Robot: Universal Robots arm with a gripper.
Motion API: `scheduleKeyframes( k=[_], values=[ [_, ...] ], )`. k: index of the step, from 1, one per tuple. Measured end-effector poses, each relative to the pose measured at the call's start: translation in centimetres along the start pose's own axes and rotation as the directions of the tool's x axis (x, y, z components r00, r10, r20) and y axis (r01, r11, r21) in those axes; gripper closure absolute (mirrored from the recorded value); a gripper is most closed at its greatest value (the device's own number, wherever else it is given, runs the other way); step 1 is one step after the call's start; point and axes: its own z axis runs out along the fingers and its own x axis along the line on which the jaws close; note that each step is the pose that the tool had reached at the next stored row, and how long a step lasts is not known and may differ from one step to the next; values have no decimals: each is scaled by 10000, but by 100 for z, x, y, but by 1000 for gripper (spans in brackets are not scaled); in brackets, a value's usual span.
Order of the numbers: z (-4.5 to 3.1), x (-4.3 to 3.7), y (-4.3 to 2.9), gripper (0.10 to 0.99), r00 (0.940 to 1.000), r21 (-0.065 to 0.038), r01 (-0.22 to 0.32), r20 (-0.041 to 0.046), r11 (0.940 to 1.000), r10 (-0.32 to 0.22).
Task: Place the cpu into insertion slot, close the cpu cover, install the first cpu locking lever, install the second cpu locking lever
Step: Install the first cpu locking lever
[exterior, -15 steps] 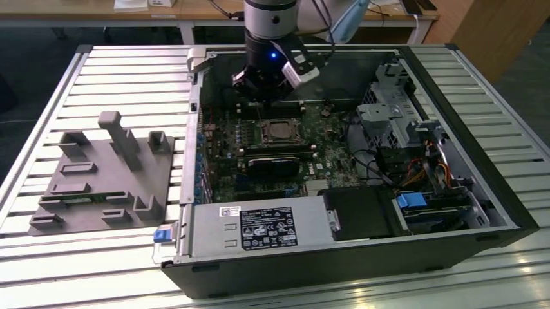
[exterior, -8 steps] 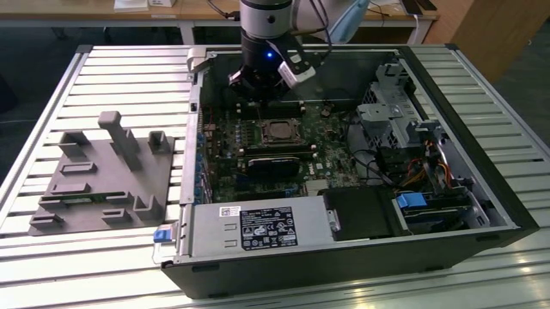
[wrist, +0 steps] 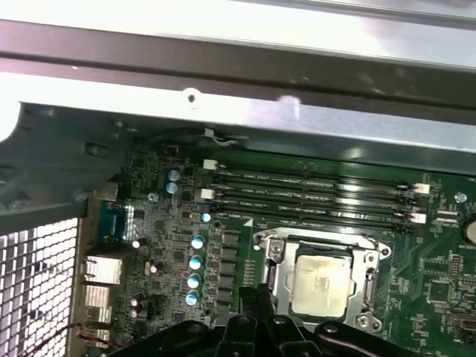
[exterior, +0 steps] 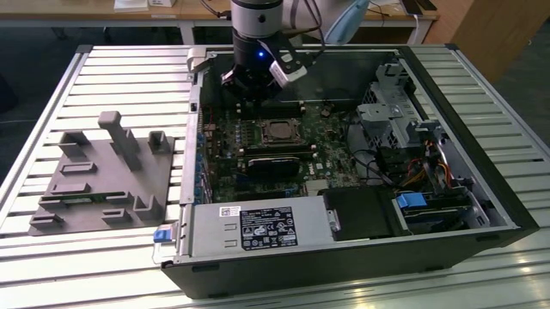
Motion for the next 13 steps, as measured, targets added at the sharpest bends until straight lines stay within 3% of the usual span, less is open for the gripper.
scheduleKeyframes(
  k=[13],
  values=[
    [2, 105, 101, 980, 10000, 0, 0, 0, 10000, 0]
  ],
)
